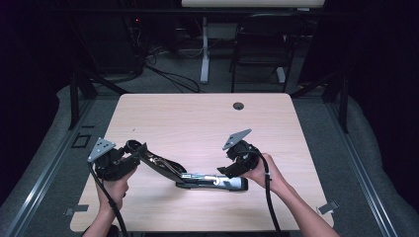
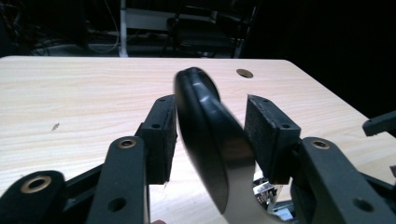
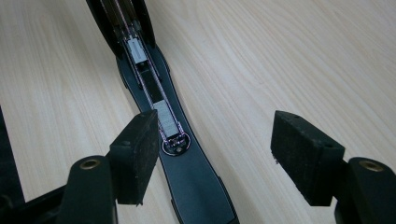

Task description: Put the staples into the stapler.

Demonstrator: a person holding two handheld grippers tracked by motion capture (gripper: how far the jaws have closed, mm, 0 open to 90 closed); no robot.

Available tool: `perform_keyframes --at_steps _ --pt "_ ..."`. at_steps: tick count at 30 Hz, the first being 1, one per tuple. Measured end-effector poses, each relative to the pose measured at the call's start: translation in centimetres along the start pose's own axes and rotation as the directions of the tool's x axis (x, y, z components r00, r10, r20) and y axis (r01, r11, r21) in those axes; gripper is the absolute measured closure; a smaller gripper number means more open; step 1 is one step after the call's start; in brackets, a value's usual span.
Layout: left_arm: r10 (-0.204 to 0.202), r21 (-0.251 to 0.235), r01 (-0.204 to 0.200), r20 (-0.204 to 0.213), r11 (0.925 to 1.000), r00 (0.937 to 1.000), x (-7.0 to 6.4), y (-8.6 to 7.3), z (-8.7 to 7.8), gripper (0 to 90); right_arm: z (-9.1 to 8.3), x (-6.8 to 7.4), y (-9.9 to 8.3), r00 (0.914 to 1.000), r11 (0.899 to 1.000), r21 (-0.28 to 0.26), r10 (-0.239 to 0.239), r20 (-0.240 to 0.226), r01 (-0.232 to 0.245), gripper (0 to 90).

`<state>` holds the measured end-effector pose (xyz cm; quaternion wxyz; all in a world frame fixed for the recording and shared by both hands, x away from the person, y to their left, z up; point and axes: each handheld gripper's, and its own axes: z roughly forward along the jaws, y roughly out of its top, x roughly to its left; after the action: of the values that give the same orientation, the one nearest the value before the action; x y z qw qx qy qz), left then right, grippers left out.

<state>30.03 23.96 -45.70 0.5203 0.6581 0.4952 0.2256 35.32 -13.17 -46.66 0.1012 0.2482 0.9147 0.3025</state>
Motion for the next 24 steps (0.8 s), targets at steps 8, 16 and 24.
perform_keyframes --at_steps 8,16,24 --pt "-0.008 -0.056 0.009 0.016 0.9984 0.9998 0.7 0.4 -2.5 39.9 0.3 0.3 0.3 0.9999 1.000 0.004 -0.015 -0.006 0.015 32.6" --pt "-0.017 -0.209 0.024 0.032 0.9776 0.9993 1.0 0.4 -5.3 44.1 0.6 0.8 0.9 0.9995 1.000 -0.003 -0.028 -0.010 0.028 32.6" --pt "-0.077 -0.265 0.036 -0.147 0.9635 0.9861 2.8 0.1 -6.1 69.1 0.9 1.3 1.7 0.9994 0.999 -0.003 -0.032 -0.011 0.032 33.6"
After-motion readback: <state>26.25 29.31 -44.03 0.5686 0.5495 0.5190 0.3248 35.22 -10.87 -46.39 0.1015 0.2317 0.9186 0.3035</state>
